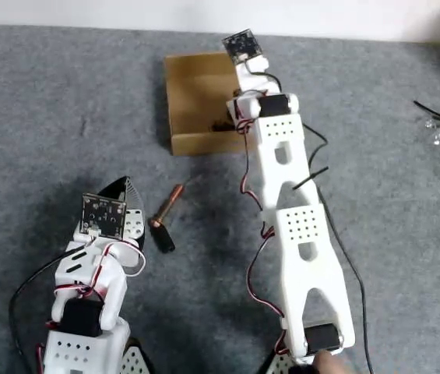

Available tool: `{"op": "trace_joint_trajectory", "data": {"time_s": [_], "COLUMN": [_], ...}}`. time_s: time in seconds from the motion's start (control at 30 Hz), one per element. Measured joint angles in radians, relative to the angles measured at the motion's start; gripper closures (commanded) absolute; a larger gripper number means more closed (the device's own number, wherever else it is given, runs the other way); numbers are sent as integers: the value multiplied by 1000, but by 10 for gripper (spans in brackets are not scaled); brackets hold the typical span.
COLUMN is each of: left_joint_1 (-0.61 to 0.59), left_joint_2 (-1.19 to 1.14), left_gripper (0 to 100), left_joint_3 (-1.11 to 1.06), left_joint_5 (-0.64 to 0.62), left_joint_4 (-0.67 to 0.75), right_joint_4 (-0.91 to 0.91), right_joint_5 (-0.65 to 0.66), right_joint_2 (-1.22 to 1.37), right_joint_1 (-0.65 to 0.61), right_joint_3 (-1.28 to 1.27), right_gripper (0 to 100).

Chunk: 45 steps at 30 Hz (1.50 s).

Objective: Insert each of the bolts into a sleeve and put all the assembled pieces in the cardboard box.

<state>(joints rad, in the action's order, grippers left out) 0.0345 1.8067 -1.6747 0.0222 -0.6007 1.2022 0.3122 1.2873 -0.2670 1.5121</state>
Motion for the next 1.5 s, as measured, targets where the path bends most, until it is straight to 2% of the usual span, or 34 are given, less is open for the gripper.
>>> {"op": "trace_joint_trajectory", "data": {"time_s": [0.13, 0.33, 0.53, 0.97, 1.2, 1.33, 1.5], "left_joint_1": [0, 0, 0, 0, -25, -57, -95], "left_joint_2": [0, 0, 0, 0, 0, 0, 0], "left_gripper": [993, 993, 993, 993, 993, 993, 993], "left_joint_3": [0, 0, 0, 0, 0, 0, 0], "left_joint_5": [2, 2, 2, 2, 2, 0, 0], "left_joint_4": [0, 0, 3, 3, 11, 35, 41], "right_joint_4": [34, 92, 224, 505, 542, 543, 543], "right_joint_5": [-2, -2, -2, -2, -6, -69, -84], "right_joint_2": [2, 3, -20, -356, -532, -603, -690], "right_joint_1": [0, -3, 0, -3, -77, -137, -229], "right_joint_3": [0, 63, 137, 137, 138, 138, 103], "right_gripper": [781, 781, 781, 781, 782, 782, 782]}}
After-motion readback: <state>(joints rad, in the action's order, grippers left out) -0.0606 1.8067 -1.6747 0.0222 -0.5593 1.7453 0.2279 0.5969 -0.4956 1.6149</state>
